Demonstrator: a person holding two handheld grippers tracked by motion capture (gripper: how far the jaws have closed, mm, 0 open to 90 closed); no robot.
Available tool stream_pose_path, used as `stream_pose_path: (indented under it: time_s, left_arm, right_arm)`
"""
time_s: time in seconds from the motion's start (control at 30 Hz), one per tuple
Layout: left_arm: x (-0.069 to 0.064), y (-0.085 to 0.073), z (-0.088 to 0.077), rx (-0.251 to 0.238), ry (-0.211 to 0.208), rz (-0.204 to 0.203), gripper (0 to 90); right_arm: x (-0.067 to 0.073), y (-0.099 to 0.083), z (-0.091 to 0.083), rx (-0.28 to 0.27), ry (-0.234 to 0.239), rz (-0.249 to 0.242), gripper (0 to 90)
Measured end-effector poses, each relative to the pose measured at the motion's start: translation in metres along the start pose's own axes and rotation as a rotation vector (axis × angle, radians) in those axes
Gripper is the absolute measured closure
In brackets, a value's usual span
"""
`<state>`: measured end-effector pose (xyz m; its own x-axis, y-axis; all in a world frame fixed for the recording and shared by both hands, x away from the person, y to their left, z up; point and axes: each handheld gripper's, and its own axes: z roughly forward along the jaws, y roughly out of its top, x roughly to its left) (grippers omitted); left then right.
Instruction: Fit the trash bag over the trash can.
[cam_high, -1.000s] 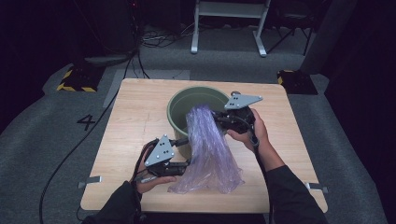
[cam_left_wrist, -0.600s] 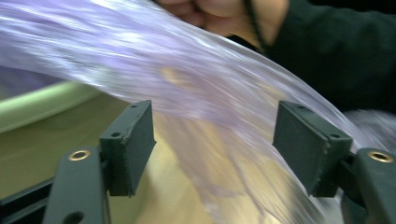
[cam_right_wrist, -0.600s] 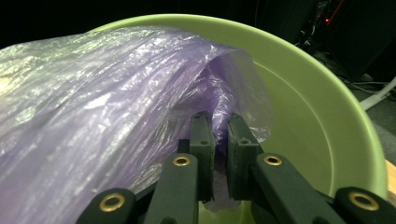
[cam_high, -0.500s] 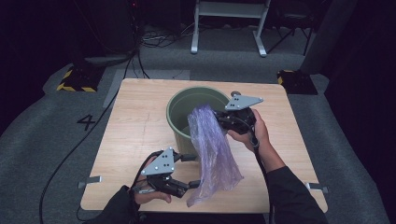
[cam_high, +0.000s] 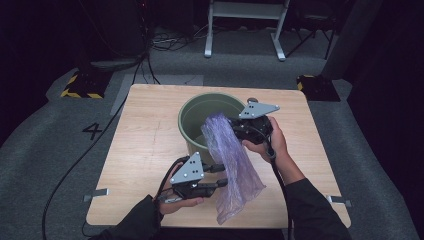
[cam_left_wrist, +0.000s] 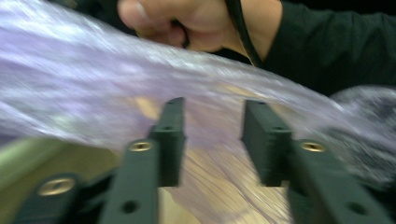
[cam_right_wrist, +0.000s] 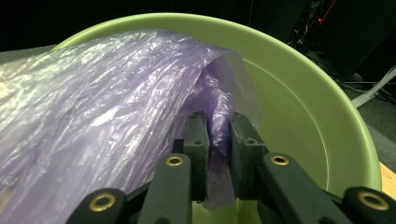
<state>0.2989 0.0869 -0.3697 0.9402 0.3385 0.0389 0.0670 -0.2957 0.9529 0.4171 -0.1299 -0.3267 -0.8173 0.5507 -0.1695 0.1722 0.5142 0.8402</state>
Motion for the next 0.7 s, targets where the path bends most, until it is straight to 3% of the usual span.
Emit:
stream_pose_path:
  time_s: [0.1,0.13,0.27,0.33,0.43,0.47,0.57,0.7]
  left_arm:
    - [0.001,0.002,-0.001,-0.019,0.001,0.011,75.4]
    - [0.000,0.005,-0.003,-0.025,0.008,0.033,78.3]
    - [0.001,0.007,-0.003,-0.035,0.007,0.052,84.2]
    - [0.001,0.008,-0.003,-0.030,0.019,0.048,71.1]
    - [0.002,0.010,-0.004,-0.014,0.062,0.025,40.7]
    - [0.002,0.011,-0.004,-0.023,0.061,0.021,34.3]
    - [0.002,0.012,-0.005,-0.039,0.056,0.026,25.3]
    - [-0.002,0.016,-0.001,-0.023,0.061,0.067,25.6]
  right_arm:
    - [0.001,-0.001,-0.002,-0.001,-0.004,-0.006,75.1]
    - [0.001,-0.002,-0.002,-0.003,-0.011,-0.006,72.8]
    - [0.000,-0.002,-0.005,0.001,-0.019,-0.003,61.4]
    - [0.000,-0.003,-0.007,0.006,-0.033,-0.001,63.2]
    - [-0.001,-0.005,-0.008,0.011,-0.015,-0.014,73.7]
    - [0.000,-0.005,-0.007,0.014,-0.018,-0.022,75.6]
    - [0.001,-0.006,-0.006,0.017,-0.013,-0.030,77.4]
    - [0.003,-0.005,-0.004,0.017,-0.008,-0.031,73.3]
